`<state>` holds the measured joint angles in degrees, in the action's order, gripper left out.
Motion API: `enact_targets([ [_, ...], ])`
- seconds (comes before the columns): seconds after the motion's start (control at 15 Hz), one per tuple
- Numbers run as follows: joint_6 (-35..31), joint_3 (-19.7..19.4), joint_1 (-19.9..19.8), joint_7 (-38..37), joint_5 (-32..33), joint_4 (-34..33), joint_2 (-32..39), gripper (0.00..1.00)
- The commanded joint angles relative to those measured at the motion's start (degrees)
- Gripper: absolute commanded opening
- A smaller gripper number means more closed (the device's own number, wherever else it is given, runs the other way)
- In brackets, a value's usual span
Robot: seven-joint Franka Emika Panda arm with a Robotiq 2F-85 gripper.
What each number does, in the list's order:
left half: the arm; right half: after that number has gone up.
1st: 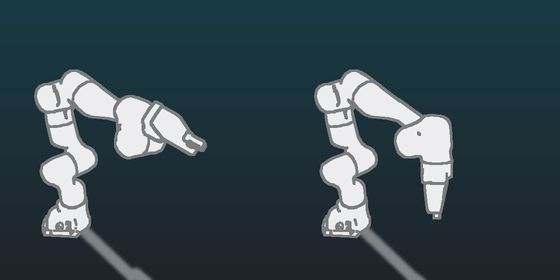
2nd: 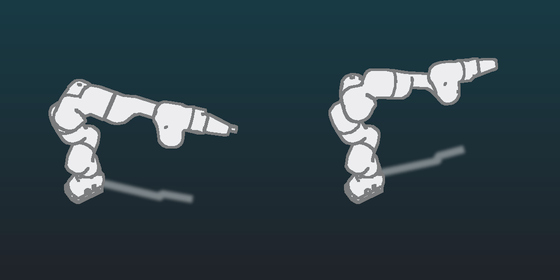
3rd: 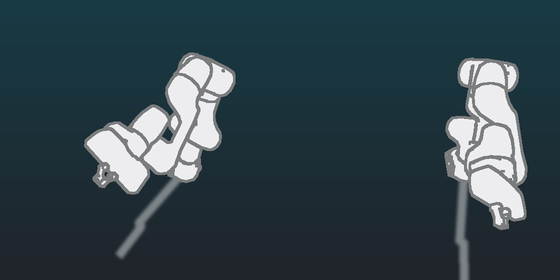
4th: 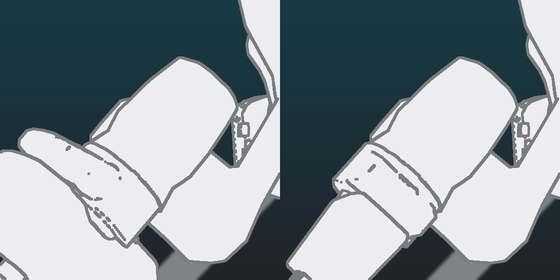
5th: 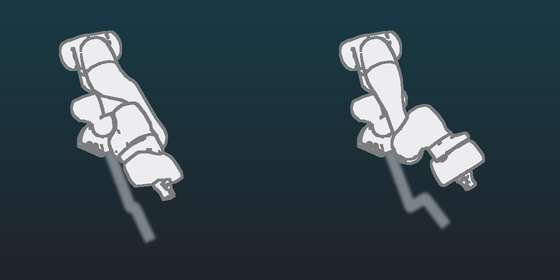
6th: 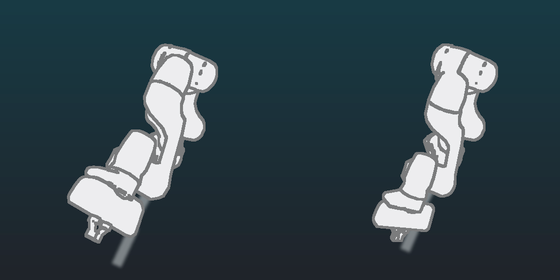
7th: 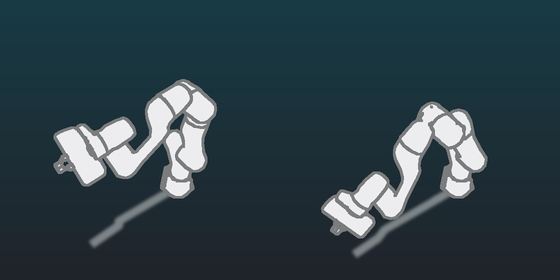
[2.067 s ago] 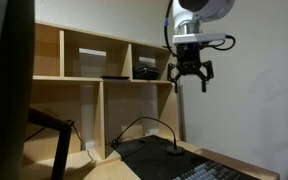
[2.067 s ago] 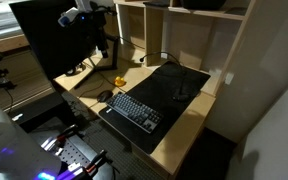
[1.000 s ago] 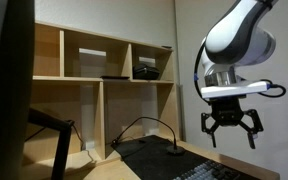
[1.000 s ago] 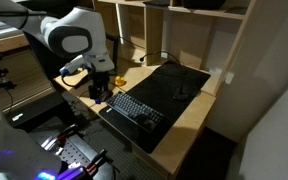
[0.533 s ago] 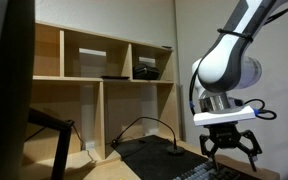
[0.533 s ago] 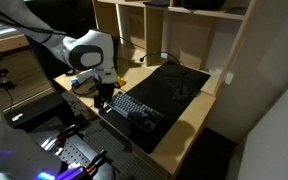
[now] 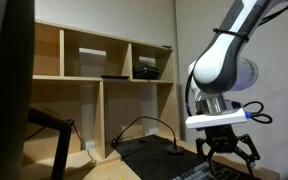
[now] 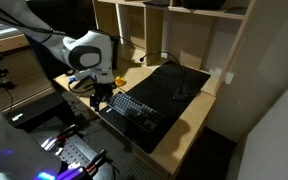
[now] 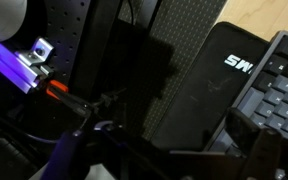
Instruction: Pick up the rubber ducky and place it on the left
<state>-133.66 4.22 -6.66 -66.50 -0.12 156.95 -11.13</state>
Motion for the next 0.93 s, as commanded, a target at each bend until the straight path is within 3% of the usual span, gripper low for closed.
enact_targets([
  [0.0,0.14,-0.83,0.98,-0.88,-0.13,-0.16,0.08,1.00],
  [0.27,0.14,-0.90,1.08,-1.57,-0.26,-0.29,0.17,1.00],
  [0.47,4.09,-1.03,1.12,-2.61,-0.94,-0.73,0.40,1.00],
  [0.87,3.12,-1.35,1.23,-5.07,-2.08,-0.30,0.18,1.00],
])
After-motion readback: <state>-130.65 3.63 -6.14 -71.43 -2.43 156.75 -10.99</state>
